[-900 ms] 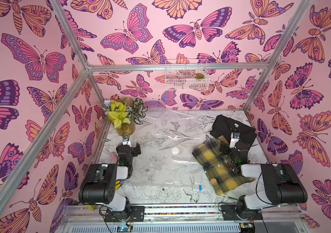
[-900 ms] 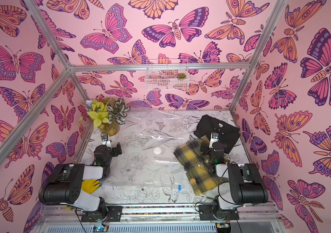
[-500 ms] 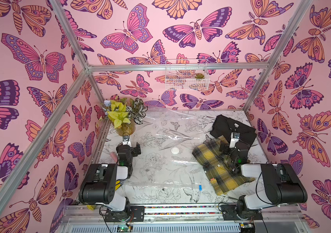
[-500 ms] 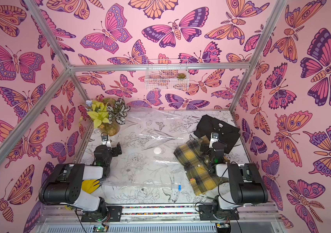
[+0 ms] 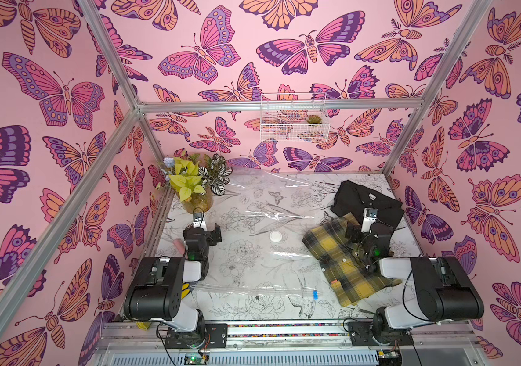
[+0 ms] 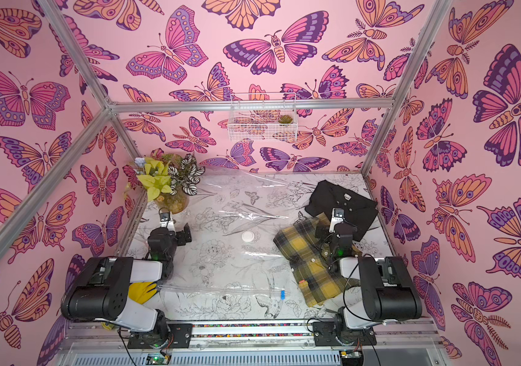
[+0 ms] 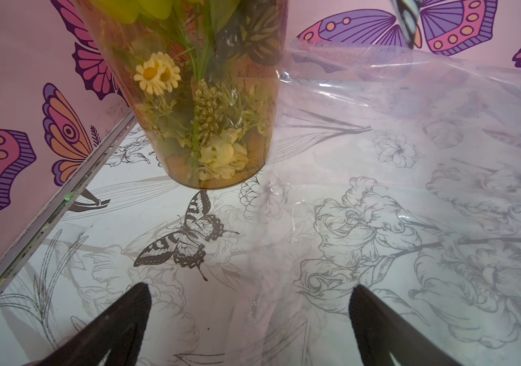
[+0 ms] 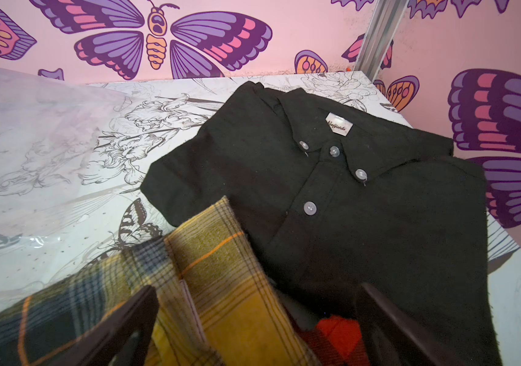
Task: Place the folded shirt into the vacuum bag
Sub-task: Adjust the vacuum bag at the center of the board.
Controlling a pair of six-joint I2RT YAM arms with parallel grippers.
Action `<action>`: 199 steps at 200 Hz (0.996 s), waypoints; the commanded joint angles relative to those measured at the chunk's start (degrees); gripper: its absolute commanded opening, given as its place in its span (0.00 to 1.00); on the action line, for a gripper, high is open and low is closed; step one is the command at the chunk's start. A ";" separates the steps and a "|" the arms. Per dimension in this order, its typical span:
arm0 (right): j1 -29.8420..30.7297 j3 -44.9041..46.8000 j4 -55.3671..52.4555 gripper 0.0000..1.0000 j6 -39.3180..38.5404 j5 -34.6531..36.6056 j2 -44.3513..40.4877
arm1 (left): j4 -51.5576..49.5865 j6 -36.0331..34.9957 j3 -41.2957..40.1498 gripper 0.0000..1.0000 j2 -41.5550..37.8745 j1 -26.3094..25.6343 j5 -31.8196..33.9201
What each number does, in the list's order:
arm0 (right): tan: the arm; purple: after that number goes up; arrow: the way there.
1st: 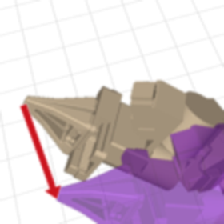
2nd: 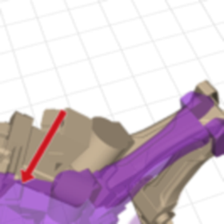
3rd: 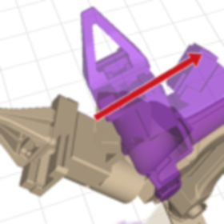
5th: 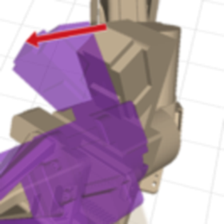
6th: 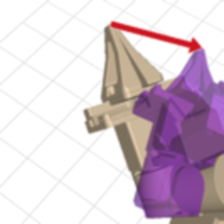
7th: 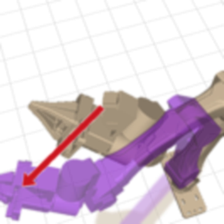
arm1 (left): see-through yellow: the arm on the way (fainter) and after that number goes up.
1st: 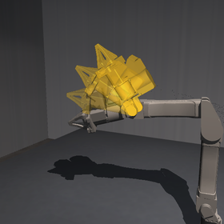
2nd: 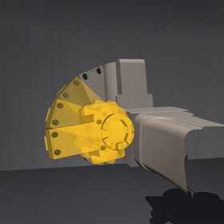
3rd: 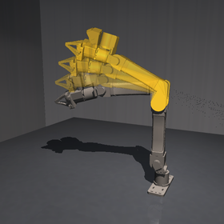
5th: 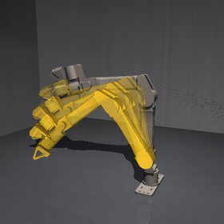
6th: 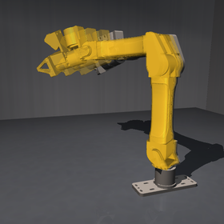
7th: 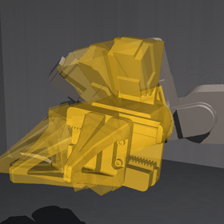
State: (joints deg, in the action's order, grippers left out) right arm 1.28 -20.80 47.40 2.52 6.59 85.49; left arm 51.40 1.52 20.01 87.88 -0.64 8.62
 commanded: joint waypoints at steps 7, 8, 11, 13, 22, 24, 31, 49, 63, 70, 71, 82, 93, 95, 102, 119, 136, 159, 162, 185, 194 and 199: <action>0.47 -1.99 -0.70 0.99 -0.07 1.13 0.55 | 1.25 -0.65 0.64 0.99 0.49 0.34 -0.01; 0.43 -2.02 -0.76 0.99 -0.02 1.09 0.55 | 1.25 -0.65 0.64 0.99 0.47 0.32 -0.01; 0.30 -2.05 -0.88 0.99 0.08 0.98 0.49 | 1.25 -0.68 0.64 0.99 0.51 0.36 -0.01; 0.30 -2.01 -0.90 0.99 0.11 0.91 0.54 | 1.25 -0.65 0.64 0.99 0.53 0.31 -0.01; 0.29 -2.09 -0.83 0.99 0.40 1.50 0.59 | 1.25 -0.67 0.64 0.99 0.50 0.34 -0.01; 0.30 -2.17 -0.93 0.99 0.45 1.45 0.63 | 1.25 -0.65 0.64 0.99 0.47 0.30 -0.01; 0.21 -2.16 -1.11 0.99 0.46 1.43 0.56 | 1.25 -0.65 0.64 0.99 0.50 0.29 -0.01; 0.20 -2.23 -1.16 0.99 0.46 1.50 0.63 | 1.25 -0.64 0.64 0.99 0.52 0.36 -0.01; 0.20 -2.23 -1.17 0.99 0.38 1.46 0.53 | 1.07 -0.64 0.73 1.00 0.46 0.47 -0.19; 0.28 -2.07 -0.60 0.99 0.03 1.40 0.35 | 1.22 -0.79 0.60 1.00 0.42 0.43 -0.23; 0.29 -2.02 -0.53 0.99 -0.06 1.31 0.28 | 1.28 -0.89 0.58 1.00 0.39 0.40 -0.21; 0.82 -1.70 -0.58 0.98 -1.12 1.39 -1.43 | 1.82 -1.66 -0.08 1.00 -1.23 -0.24 0.16; 2.84 -3.69 -6.73 0.99 -2.02 5.11 -4.94 | -1.05 -2.52 -0.10 1.00 -4.86 -1.65 2.37; 3.25 -4.53 -9.06 0.99 -2.07 5.65 -5.70 | -1.74 -2.60 -0.07 1.00 -5.62 -1.95 3.14; 4.23 -7.68 -17.22 0.99 -1.43 6.75 -8.34 | -4.41 -2.95 0.11 1.00 -8.46 -3.28 6.22; 6.24 -15.14 -33.70 0.99 4.75 10.29 -13.16 | -13.12 -1.75 1.17 1.00 -17.08 -6.61 13.83; 9.32 -20.67 -46.35 0.98 12.26 15.59 -17.61 | -23.10 2.39 2.62 1.00 -25.65 -9.39 16.01; 16.99 -28.23 -61.57 0.99 15.36 24.25 -20.61 | -37.48 7.97 7.35 1.00 -34.50 -13.05 18.66; 17.33 -28.98 -63.00 0.99 15.89 23.48 -20.95 | -39.35 9.13 8.19 1.00 -35.04 -13.31 18.86; 16.56 -29.27 -65.37 0.99 30.91 12.66 -22.27 | -55.51 18.55 16.03 1.00 -36.64 -13.63 18.39; 14.18 -28.83 -63.73 0.99 30.17 0.85 -22.43 | -61.45 20.64 19.48 1.00 -35.88 -13.45 15.73; 13.25 -28.53 -62.77 0.99 30.45 -5.17 -22.32 | -63.53 21.03 20.94 1.00 -35.58 -13.25 13.08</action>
State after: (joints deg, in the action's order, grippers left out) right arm 17.72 -50.63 -7.18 23.24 19.40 62.48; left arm 9.34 13.43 35.03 51.46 -14.06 24.49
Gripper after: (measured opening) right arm 0.986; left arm 0.999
